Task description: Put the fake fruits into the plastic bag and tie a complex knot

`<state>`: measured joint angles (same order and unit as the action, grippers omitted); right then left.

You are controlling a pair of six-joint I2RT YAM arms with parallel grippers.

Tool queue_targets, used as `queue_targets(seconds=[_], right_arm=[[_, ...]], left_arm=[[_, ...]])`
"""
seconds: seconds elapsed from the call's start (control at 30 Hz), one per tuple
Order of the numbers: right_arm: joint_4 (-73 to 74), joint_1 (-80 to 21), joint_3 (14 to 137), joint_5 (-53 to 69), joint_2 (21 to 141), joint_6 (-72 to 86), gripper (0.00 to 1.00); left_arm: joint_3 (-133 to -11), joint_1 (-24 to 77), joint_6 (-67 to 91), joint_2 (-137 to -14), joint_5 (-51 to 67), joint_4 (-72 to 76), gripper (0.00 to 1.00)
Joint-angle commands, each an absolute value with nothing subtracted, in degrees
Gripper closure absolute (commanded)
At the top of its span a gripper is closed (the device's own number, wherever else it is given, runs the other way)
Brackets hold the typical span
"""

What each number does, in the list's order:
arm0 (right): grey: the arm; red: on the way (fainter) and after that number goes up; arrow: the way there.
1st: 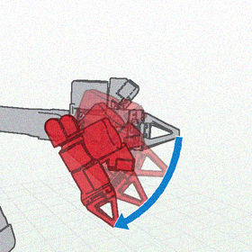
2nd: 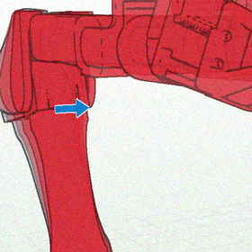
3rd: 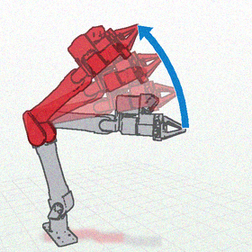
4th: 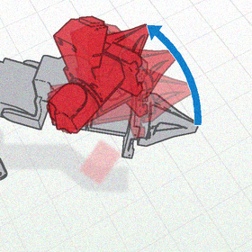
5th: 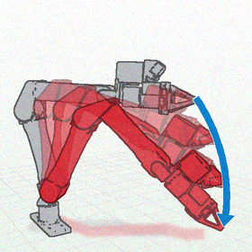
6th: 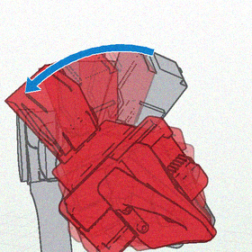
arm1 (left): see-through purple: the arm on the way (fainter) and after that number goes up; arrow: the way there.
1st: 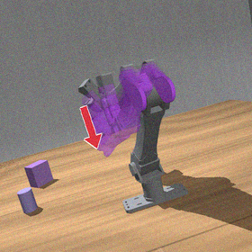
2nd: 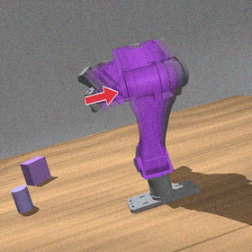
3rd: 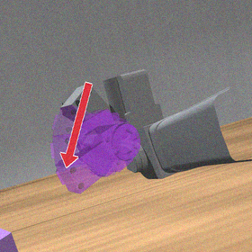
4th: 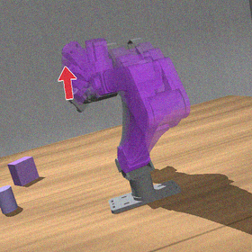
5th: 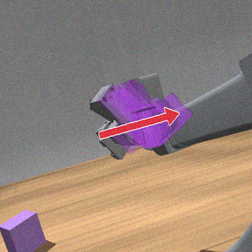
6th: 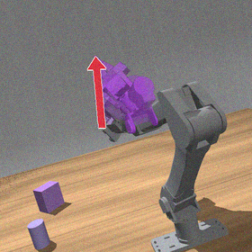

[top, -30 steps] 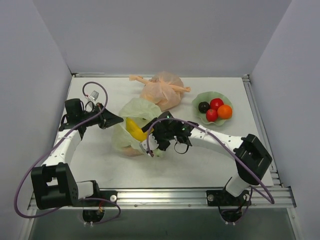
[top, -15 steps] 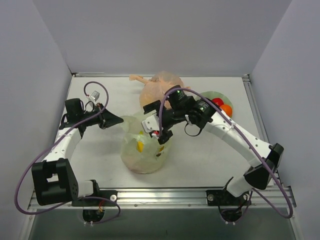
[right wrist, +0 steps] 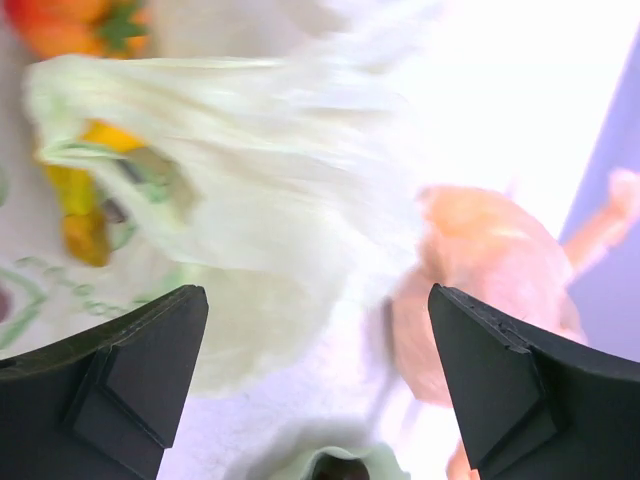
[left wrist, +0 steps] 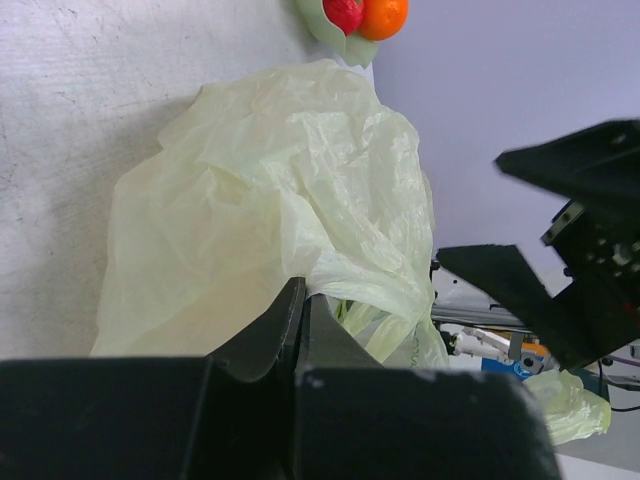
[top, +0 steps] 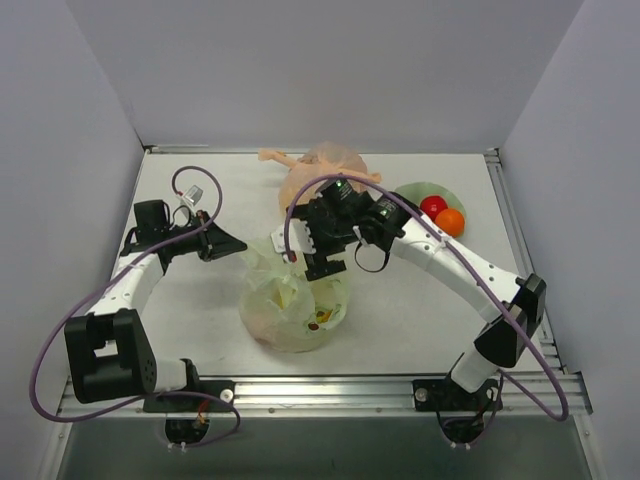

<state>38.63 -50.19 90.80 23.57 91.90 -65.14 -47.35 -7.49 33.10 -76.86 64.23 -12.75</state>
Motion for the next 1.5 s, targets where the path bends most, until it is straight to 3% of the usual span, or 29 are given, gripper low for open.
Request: queue_targets(seconds=[0.0,0.13,0.27,0.5,0.7,0.83,0.9,0.93,0.97,1.03,1.07,1.23,1.4,1.43,1.47], right_arm=[[36.3,-48.2,95.7,20.1,93.4,-55.7,0.01],[34.4,-46.1,96.7,22.1,96.1,-50.6,0.02],[36.3,-43.1,96.7,35.7,93.7,-50.8,0.0],[37.4,-45.5,93.7,42.1,93.3,-52.7,0.0],[33.8,-48.2,94.8,43.2,97.6,-48.3,0.0],[23.0,-50.7,89.0,36.5,98.6,-45.0,0.0],[15.8,-50.8,87.1,33.1,99.1,-42.6,0.13],[14.6,-50.8,87.2,31.6,99.9,-41.2,0.25],[12.8,-50.5,87.4,28.9,100.5,-40.7,0.56],[12.7,-49.6,89.8,27.1,101.8,-38.8,0.91],[13.2,-48.4,91.7,26.2,102.2,-36.8,1.0],[14.7,-43.0,96.0,27.0,100.4,-28.4,1.0],[16.3,-36.7,98.1,30.5,98.2,-10.1,1.0],[16.4,-34.6,98.0,32.2,97.7,-7.2,1.0],[17.4,-33.5,97.7,33.3,97.6,-4.6,1.0]], left_arm=[[-49.8,-6.7,29.0,-77.2,64.2,-13.7,1.0],[-52.2,-6.1,27.9,-78.0,64.1,-13.5,1.0],[-55.4,-6.1,26.5,-79.1,64.0,-13.3,1.0],[-61.2,-5.2,24.3,-82.7,63.8,-13.8,0.99],[-62.4,-3.5,24.6,-83.8,63.5,-13.3,0.97],[-61.2,-3.4,27.5,-83.9,64.2,-9.6,0.96],[-60.8,-3.4,28.5,-83.6,64.5,-8.1,0.96],[-60.8,-3.3,28.5,-83.5,64.8,-7.7,0.96],[-60.8,-3.4,28.5,-83.4,64.9,-7.5,0.96],[-61.7,-3.7,28.2,-83.5,64.8,-7.0,0.95],[-62.4,-3.9,27.3,-83.8,64.7,-7.8,0.92],[-68.9,-6.7,25.3,-85.8,62.8,-9.1,0.76],[-79.2,-8.0,20.8,-86.7,56.4,-14.1,0.47],[-80.2,-8.1,20.7,-86.3,53.6,-14.8,0.35],[-81.3,-8.3,20.4,-85.4,52.4,-15.7,0.33]])
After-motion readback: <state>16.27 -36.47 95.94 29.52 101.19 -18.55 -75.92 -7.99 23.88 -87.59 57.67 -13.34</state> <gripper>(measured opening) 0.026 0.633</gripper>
